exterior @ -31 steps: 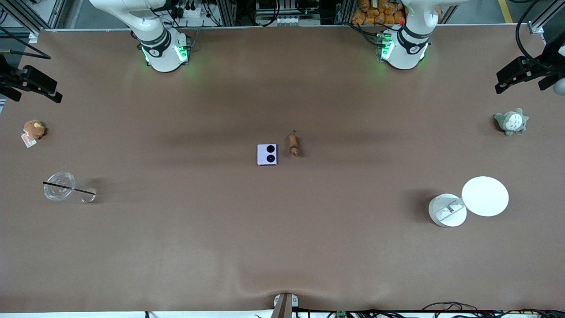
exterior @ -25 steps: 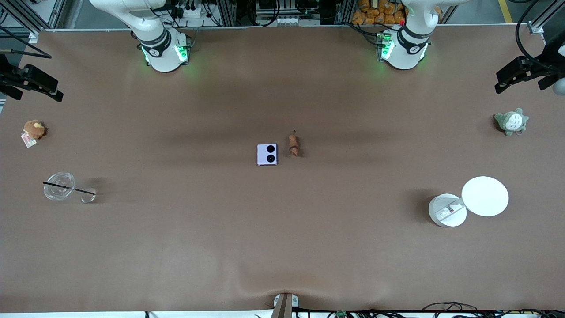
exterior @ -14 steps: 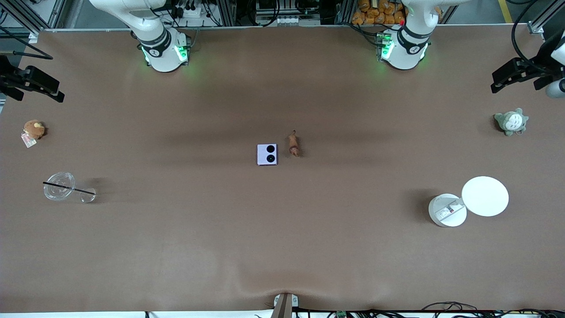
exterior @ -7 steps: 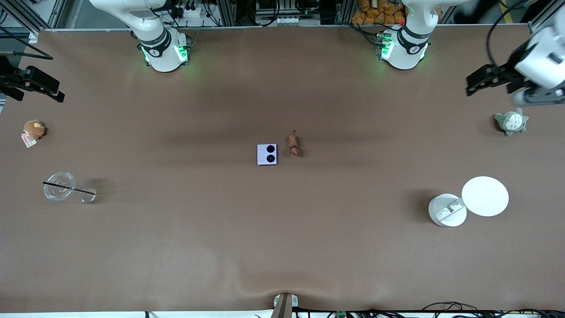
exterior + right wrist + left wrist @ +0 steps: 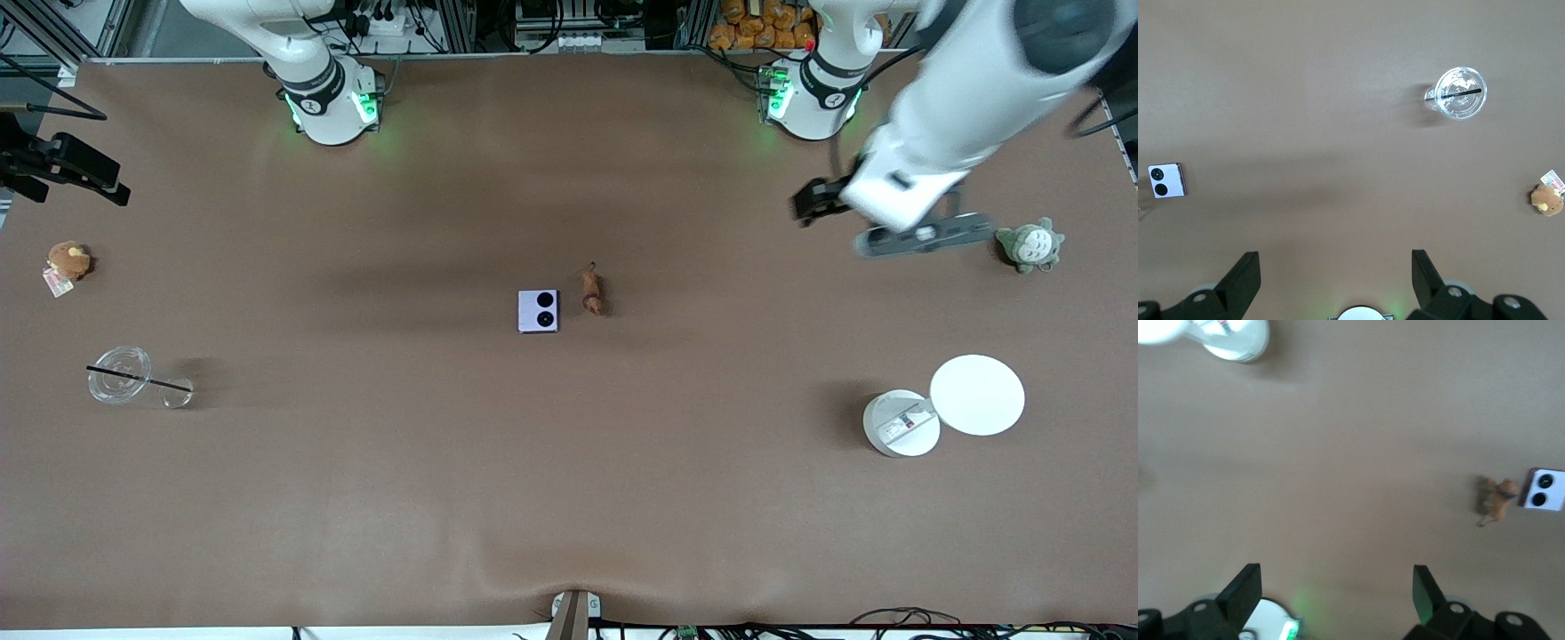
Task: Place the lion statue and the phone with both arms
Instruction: 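Move the left gripper toward the brown lion figurine beside the phone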
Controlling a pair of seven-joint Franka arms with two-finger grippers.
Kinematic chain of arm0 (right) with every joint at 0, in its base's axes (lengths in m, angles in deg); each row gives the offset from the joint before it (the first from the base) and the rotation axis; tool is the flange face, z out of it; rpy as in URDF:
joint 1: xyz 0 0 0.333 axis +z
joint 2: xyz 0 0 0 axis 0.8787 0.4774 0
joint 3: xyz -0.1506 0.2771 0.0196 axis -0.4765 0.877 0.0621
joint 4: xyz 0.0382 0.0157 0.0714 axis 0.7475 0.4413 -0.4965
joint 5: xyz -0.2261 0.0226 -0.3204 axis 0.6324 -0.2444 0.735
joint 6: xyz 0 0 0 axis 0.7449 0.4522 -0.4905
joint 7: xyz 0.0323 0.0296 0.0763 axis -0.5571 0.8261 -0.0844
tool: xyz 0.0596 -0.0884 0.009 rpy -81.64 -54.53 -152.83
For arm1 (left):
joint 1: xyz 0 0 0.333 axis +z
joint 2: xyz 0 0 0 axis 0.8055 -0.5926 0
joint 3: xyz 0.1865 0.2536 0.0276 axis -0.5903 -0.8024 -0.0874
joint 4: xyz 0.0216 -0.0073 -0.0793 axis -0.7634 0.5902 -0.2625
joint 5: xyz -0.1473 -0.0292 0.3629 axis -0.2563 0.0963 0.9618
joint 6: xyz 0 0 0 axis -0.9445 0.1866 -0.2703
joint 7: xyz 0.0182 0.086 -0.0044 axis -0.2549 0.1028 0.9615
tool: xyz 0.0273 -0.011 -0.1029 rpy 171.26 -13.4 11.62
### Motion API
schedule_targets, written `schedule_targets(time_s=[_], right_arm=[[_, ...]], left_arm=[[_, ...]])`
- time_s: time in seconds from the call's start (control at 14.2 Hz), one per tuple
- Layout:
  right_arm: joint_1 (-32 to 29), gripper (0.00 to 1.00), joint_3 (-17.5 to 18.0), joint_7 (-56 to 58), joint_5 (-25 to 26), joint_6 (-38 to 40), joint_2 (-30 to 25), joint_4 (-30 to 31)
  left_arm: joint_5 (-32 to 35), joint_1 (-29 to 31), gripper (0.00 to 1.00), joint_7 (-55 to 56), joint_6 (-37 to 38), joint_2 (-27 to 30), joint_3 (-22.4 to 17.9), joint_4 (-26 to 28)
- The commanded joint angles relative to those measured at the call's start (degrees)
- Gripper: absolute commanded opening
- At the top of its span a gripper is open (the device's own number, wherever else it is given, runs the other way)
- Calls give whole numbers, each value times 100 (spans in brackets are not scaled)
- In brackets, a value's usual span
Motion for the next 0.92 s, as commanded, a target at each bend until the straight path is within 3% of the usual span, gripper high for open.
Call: schedule_targets(time_s=[0.0,0.56,0.85], right_arm=[[-24,100,9,60,3,76,50,-96],[-42,100,9,60,12,111,41,-88],[-77,100,0,69,12,120,50,-88]], left_arm=[[43,-369,100,1008,-618,-536,291,68],[1166,-1707,100,3040,-2578,-2364,292,262],[1256,-2059,100,3306,-3203,-2840,274,217]])
